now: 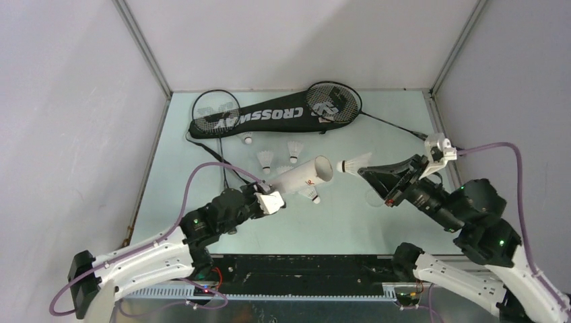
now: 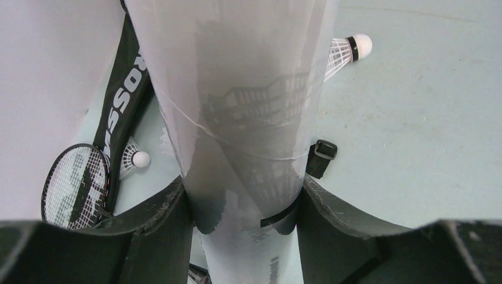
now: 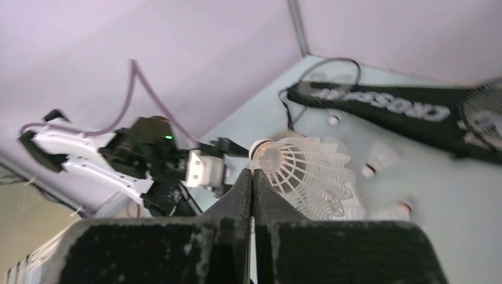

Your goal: Pack up the badminton gear

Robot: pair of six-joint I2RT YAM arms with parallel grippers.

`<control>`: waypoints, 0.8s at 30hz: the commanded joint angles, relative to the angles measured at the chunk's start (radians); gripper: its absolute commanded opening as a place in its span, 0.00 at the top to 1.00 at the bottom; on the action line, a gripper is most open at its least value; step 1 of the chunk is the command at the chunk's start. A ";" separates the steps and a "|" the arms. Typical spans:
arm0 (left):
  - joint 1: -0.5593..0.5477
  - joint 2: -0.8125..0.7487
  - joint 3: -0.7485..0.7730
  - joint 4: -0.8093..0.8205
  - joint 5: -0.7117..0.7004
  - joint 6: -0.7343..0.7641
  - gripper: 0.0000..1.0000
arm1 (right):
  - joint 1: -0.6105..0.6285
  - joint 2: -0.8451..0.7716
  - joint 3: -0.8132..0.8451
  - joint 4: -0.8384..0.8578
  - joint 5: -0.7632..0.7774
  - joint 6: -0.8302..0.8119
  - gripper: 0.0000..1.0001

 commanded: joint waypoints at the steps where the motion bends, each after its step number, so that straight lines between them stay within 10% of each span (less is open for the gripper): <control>1: 0.003 0.019 0.083 0.000 0.018 0.032 1.00 | 0.167 0.142 0.130 -0.083 0.071 -0.156 1.00; 9: 0.003 0.008 0.070 0.007 0.036 0.035 1.00 | 0.369 0.286 0.237 -0.186 0.418 -0.218 1.00; 24: 0.003 -0.019 0.056 -0.013 0.064 0.037 1.00 | 0.377 0.221 0.244 -0.182 0.464 -0.215 1.00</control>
